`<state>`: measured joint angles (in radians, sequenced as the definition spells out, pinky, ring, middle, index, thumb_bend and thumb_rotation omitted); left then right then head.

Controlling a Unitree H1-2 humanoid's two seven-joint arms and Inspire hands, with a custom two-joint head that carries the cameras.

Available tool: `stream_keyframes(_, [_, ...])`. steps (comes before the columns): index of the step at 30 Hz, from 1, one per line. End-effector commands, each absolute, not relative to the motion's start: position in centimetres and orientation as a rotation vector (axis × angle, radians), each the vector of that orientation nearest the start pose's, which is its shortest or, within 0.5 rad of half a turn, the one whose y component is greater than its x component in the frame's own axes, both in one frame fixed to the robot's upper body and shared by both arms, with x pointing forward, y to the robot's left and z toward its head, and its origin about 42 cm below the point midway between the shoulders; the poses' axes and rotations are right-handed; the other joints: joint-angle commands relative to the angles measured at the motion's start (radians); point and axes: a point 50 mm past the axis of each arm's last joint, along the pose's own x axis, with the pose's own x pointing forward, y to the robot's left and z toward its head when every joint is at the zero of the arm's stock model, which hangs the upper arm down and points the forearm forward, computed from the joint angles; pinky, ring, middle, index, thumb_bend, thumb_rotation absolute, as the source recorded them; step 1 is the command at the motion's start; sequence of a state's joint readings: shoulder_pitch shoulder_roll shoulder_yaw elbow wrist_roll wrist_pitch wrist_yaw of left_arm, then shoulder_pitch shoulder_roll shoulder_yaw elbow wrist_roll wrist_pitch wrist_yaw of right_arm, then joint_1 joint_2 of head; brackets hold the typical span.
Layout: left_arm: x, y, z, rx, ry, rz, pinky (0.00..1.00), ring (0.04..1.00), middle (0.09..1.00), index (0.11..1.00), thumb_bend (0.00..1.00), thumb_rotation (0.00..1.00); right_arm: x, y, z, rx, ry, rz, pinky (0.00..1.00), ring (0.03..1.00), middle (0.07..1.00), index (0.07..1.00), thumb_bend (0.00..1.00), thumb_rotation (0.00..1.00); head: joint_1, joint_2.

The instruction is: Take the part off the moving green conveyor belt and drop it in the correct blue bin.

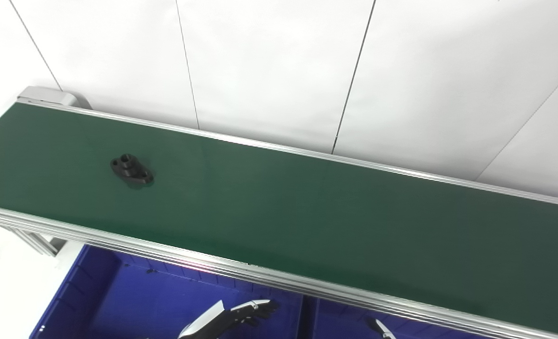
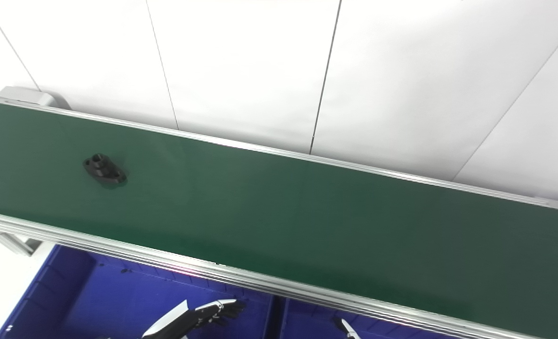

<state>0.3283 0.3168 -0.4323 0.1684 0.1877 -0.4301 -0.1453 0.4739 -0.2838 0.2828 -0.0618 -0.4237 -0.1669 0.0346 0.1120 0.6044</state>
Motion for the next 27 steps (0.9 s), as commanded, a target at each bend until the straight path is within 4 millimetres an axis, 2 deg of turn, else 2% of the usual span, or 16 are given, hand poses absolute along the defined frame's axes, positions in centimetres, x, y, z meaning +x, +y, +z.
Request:
stream_keyframes(1, [11.86,21.73,0.53,0.347,0.064,-0.645,0.78,0.843,0.88,0.867,0.92,0.31,9.67,-23.64,3.34,-0.582,0.18,0.402,0.49,0.803,0.914,0.927,0.87,0.28,-0.002,-0.002])
stream_keyframes(3, [11.88,21.72,0.49,0.348,0.065,-0.644,0.78,0.841,0.88,0.868,0.92,0.32,9.65,-23.62,3.34,-0.591,0.175,0.4,0.58,0.829,0.912,0.924,0.87,0.28,-0.004,-0.003])
stream_keyframes(6, [11.88,21.68,0.47,0.345,0.065,-0.642,0.78,0.842,0.88,0.869,0.93,0.31,9.6,-23.63,3.31,-0.57,0.171,0.393,0.48,0.804,0.917,0.926,0.86,0.27,-0.002,-0.006])
stream_keyframes(12, [11.86,21.43,0.43,0.344,0.064,-0.643,0.78,0.842,0.879,0.866,0.93,0.32,9.47,-23.92,3.46,-0.557,0.137,0.368,0.43,0.78,0.906,0.917,0.84,0.23,0.03,-0.01])
stream_keyframes(13, [11.85,21.36,0.42,0.343,0.064,-0.644,0.79,0.845,0.88,0.867,0.93,0.32,9.43,-24.0,3.48,-0.557,0.124,0.361,0.48,0.801,0.894,0.909,0.84,0.21,0.041,-0.013])
stream_keyframes(15, [11.84,21.28,0.37,0.342,0.065,-0.646,0.79,0.845,0.88,0.867,0.93,0.32,9.36,-24.15,3.42,-0.551,0.101,0.35,0.48,0.805,0.89,0.906,0.84,0.21,0.05,-0.015])
stream_keyframes(16, [11.84,21.25,0.34,0.342,0.065,-0.647,0.79,0.846,0.88,0.865,0.93,0.31,9.34,-24.21,3.38,-0.549,0.092,0.345,0.6,0.828,0.878,0.897,0.84,0.21,0.05,-0.015])
stream_keyframes(17, [11.86,21.19,0.3,0.348,0.064,-0.647,0.79,0.846,0.88,0.865,0.93,0.31,9.31,-24.3,3.32,-0.546,0.08,0.336,0.61,0.83,0.877,0.897,0.84,0.21,0.056,-0.016])
stream_keyframes(18, [11.84,21.13,0.26,0.351,0.064,-0.647,0.79,0.844,0.878,0.864,0.93,0.32,9.27,-24.37,3.32,-0.544,0.068,0.327,0.68,0.836,0.867,0.891,0.83,0.22,0.057,-0.016])
stream_keyframes(20, [11.82,21.02,0.21,0.351,0.064,-0.646,0.79,0.846,0.878,0.863,0.93,0.33,9.21,-24.42,3.43,-0.537,0.039,0.31,0.75,0.825,0.845,0.879,0.82,0.23,0.061,-0.016])
stream_keyframes(21, [11.81,20.99,0.19,0.351,0.064,-0.646,0.79,0.847,0.878,0.863,0.93,0.33,9.19,-24.39,3.5,-0.528,0.028,0.302,0.75,0.824,0.84,0.876,0.82,0.23,0.062,-0.016])
stream_keyframes(22, [11.82,20.94,0.16,0.349,0.065,-0.647,0.78,0.847,0.878,0.863,0.93,0.33,9.16,-24.36,3.58,-0.516,0.013,0.292,0.66,0.8,0.83,0.865,0.82,0.22,0.063,-0.014])
stream_keyframes(25, [11.81,20.92,0.13,0.349,0.065,-0.645,0.78,0.849,0.878,0.863,0.93,0.33,9.11,-24.2,3.83,-0.495,-0.023,0.26,0.63,0.777,0.814,0.853,0.82,0.22,0.062,-0.011])
stream_keyframes(27, [11.79,20.97,0.16,0.353,0.064,-0.644,0.78,0.848,0.877,0.862,0.93,0.32,9.22,-24.05,4.11,-0.485,-0.046,0.241,0.66,0.768,0.796,0.84,0.82,0.23,0.059,-0.007])
